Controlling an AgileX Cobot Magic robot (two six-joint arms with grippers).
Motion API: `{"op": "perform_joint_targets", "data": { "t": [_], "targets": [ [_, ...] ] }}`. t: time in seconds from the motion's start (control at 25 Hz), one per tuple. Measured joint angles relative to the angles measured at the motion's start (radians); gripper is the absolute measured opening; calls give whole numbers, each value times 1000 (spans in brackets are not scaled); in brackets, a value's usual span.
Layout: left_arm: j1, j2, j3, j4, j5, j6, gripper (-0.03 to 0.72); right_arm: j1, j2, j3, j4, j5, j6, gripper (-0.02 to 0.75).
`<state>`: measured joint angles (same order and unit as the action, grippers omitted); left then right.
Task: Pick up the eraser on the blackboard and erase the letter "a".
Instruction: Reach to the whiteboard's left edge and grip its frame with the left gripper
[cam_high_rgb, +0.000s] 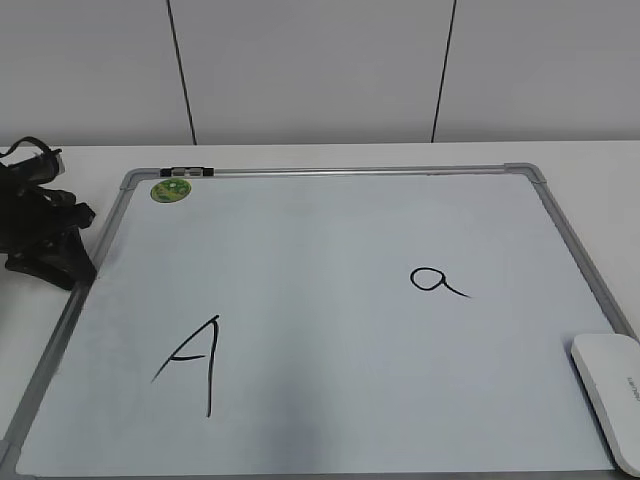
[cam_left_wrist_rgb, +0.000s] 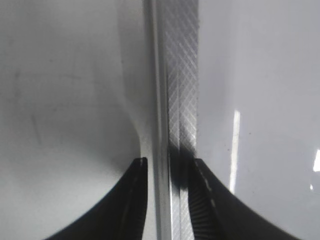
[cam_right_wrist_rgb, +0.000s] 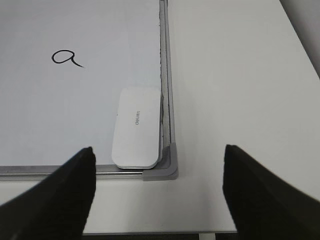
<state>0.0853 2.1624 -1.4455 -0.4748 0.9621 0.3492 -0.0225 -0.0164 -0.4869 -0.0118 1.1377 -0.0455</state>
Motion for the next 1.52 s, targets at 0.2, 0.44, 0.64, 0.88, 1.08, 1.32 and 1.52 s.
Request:
{"op": "perform_joint_targets", "data": {
  "t": [0.2,0.44,0.64,0.88,1.08,1.32,1.52],
  "targets": [
    [0,0,0,0,-2,0,202,0,0,0,0,0,0,587],
    [0,0,0,0,-4,0,200,0,0,0,0,0,0,587],
    [0,0,0,-2,-6,0,200,0,0,0,0,0,0,587],
    [0,6,0,-8,-6,0,195,0,0,0,0,0,0,587],
    [1,10,-4,-15,-2,0,182,0,0,0,0,0,0,587],
    [2,10,-5,-18,2,2,67,0,0,0,0,0,0,587],
    [3,10,-7,-20,6,2,34,2,0,0,26,0,0,587]
  ]
}}
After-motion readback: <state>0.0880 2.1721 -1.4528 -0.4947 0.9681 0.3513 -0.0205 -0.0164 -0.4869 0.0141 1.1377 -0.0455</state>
